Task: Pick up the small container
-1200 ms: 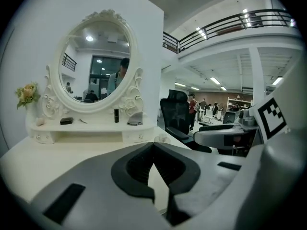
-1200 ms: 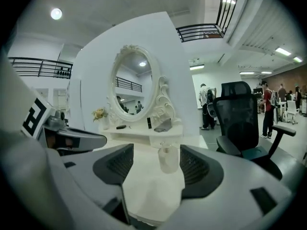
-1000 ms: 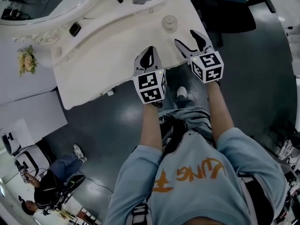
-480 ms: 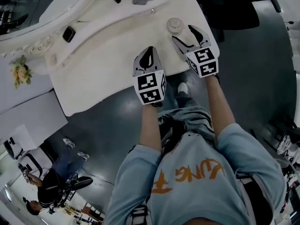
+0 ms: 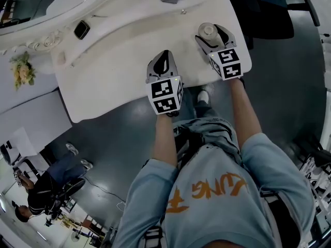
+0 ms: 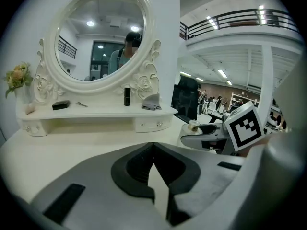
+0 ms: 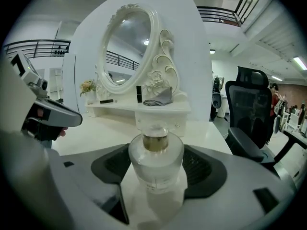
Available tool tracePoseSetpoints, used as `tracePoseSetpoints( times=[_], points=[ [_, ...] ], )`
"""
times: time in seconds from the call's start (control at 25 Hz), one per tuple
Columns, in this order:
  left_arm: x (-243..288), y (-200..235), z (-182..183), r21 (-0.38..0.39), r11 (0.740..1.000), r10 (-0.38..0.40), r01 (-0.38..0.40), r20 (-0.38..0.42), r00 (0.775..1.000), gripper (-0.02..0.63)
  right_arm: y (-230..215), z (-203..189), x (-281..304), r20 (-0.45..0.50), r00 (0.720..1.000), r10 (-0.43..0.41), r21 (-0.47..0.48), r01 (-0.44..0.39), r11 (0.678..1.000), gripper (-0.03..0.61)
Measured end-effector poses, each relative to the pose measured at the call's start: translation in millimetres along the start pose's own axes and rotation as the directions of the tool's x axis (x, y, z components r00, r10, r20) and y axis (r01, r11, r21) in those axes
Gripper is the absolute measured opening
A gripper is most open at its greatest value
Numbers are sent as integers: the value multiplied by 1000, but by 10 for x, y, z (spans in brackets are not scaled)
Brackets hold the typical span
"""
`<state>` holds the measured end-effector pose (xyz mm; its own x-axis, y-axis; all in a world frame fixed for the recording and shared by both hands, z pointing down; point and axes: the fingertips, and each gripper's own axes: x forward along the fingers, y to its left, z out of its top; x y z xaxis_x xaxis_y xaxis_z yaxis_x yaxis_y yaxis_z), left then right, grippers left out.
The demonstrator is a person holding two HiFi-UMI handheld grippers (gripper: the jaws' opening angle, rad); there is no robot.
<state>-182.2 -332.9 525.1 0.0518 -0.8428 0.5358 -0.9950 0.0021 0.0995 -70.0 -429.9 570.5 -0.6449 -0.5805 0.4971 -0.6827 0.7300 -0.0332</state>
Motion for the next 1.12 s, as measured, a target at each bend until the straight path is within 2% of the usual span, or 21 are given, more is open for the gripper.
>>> tracePoseSetpoints(
  times=[0.28, 0.52, 0.8, 1.12],
  points=[
    [-129, 221, 63, -8, 999, 52, -52, 15, 999, 21, -3, 11, 72, -18, 1000, -22, 10, 22, 1000, 321],
    [-210, 188, 140, -15, 998, 57, -57, 47, 997, 21, 49, 42, 33, -55, 997, -58, 34, 60, 998, 325],
    [-381, 26, 216, -38, 997, 70, -66, 106, 992, 21, 249, 366, -367, 47, 999, -16, 57, 14, 998, 327],
    [-665, -132, 454, -75, 994, 98, -83, 227, 969, 21, 287, 907, -1025, 196, 980, 23, -12, -21, 1000, 327]
  ],
)
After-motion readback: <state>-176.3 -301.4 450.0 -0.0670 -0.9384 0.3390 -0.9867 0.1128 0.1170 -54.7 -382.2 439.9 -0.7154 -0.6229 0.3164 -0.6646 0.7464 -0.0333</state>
